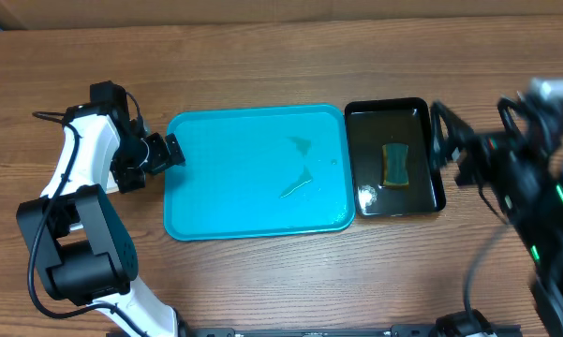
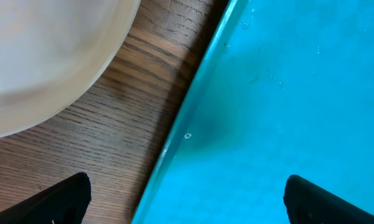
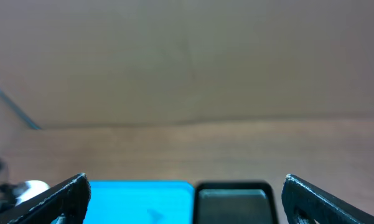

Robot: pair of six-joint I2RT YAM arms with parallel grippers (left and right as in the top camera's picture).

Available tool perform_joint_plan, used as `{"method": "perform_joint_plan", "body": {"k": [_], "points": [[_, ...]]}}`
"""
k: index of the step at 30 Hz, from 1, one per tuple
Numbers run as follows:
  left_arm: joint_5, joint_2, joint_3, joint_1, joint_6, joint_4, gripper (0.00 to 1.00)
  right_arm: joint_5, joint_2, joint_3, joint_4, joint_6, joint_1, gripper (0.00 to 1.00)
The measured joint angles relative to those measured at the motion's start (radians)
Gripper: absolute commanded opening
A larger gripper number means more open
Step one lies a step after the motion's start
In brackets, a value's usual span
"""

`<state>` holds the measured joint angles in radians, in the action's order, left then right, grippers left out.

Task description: Clean dirty plates on tray and stack at the side

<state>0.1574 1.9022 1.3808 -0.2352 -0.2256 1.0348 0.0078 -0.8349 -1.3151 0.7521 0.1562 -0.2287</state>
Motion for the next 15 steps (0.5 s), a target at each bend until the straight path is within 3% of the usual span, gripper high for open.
{"method": "perform_joint_plan", "body": {"k": [8, 15], "points": [[0.000, 0.000, 0.000, 0.000, 0.000, 0.000, 1.00, 0.045, 0.277, 0.037, -0.034, -0.071, -0.005, 1.00], [0.000, 0.000, 0.000, 0.000, 0.000, 0.000, 1.00, 0.053, 0.552, 0.270, -0.170, -0.108, 0.078, 1.00]]}}
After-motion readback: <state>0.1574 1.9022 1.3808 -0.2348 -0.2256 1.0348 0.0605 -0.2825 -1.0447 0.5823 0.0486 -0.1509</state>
